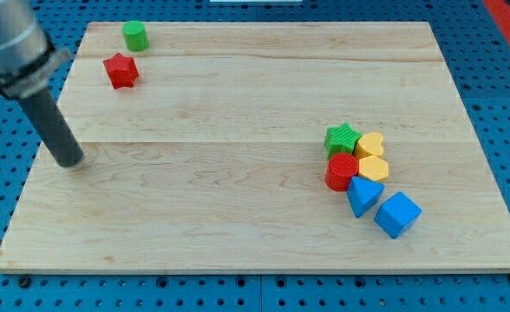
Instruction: Move the red star left to the blue triangle
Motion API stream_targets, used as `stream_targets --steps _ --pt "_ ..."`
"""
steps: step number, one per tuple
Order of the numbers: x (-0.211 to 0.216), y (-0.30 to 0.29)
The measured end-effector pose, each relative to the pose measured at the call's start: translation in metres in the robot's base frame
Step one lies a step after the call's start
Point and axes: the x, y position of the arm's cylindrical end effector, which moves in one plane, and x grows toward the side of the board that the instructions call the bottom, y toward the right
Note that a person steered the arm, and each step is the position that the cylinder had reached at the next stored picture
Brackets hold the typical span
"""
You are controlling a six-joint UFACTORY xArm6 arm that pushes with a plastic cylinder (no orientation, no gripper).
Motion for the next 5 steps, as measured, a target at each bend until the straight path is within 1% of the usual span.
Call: stream_targets --steps 1,2,3,4,5 --pt "-0.075 -0.005" --pt "-0.124 -0.009" --pt "-0.13 0.068" --pt "-0.129 0.167" --pt "-0.138 0.203"
